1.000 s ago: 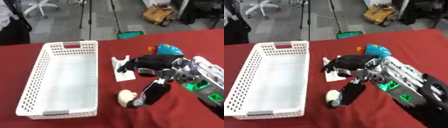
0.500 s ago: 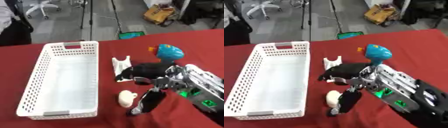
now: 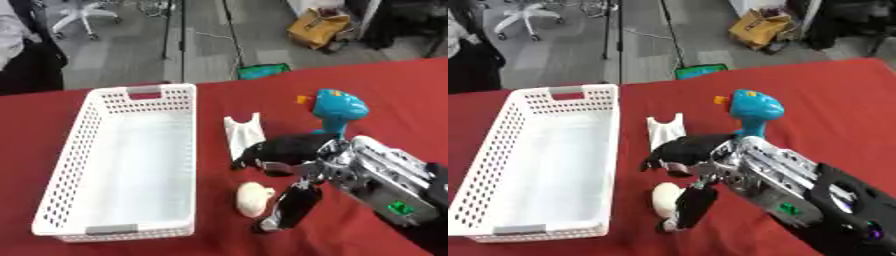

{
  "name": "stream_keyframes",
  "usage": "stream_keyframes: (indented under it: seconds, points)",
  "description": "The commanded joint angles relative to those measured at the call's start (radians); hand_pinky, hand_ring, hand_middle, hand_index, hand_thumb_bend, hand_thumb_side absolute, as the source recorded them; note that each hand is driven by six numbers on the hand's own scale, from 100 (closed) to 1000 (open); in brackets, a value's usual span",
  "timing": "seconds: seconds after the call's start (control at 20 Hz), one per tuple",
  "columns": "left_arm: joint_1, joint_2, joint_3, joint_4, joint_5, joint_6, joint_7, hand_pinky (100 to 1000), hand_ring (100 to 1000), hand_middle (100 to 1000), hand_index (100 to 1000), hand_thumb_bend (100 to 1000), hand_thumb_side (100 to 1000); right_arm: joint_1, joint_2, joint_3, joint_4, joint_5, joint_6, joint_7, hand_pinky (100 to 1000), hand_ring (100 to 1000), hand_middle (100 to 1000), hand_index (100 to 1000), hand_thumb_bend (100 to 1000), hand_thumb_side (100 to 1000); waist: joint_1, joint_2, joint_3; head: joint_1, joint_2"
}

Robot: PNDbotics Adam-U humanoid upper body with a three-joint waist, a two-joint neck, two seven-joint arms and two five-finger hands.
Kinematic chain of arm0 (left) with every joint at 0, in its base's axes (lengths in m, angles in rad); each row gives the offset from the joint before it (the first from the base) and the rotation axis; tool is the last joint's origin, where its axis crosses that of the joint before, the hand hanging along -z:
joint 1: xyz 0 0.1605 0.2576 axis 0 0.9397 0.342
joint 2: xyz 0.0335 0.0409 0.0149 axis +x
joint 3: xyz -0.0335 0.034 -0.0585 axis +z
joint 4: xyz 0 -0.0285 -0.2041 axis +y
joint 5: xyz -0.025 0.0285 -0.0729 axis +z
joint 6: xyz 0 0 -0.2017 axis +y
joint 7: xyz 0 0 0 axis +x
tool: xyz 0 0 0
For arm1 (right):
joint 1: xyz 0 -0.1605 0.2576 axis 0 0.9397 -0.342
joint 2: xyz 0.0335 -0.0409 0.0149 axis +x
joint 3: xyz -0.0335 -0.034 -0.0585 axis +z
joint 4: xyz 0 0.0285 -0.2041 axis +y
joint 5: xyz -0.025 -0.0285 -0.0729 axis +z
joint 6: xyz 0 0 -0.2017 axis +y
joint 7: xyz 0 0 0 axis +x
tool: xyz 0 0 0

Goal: Pick up objects on the table and place them in the box.

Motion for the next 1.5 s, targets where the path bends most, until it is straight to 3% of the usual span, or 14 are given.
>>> stream_keyframes:
  seconds: [0.05, 0.95, 1.5]
  points:
    - [-0.010, 0.008, -0.003, -0.020, 0.004, -0.001, -0.006, 640, 669, 671, 716, 100, 895, -0.022, -0.015, -0.006, 0.014, 0.032, 0.006, 0.022, 727, 805, 875, 971, 594, 508, -0.001, -0.014, 0.001, -0.001, -0.013]
    - [-0.009, 0.005, -0.004, -0.020, 0.005, 0.000, -0.017, 641, 668, 671, 716, 100, 892, -0.029, -0.003, 0.002, 0.106, 0.037, -0.034, 0.022, 711, 787, 839, 963, 603, 504, 0.004, -0.012, 0.006, -0.005, -0.016]
    - [-0.009, 0.001, -0.004, -0.020, 0.005, 0.001, -0.019, 641, 669, 674, 715, 100, 890, -0.036, 0.019, 0.007, 0.141, 0.047, -0.021, 0.022, 670, 737, 798, 956, 595, 485, 0.008, -0.010, 0.011, -0.004, -0.021]
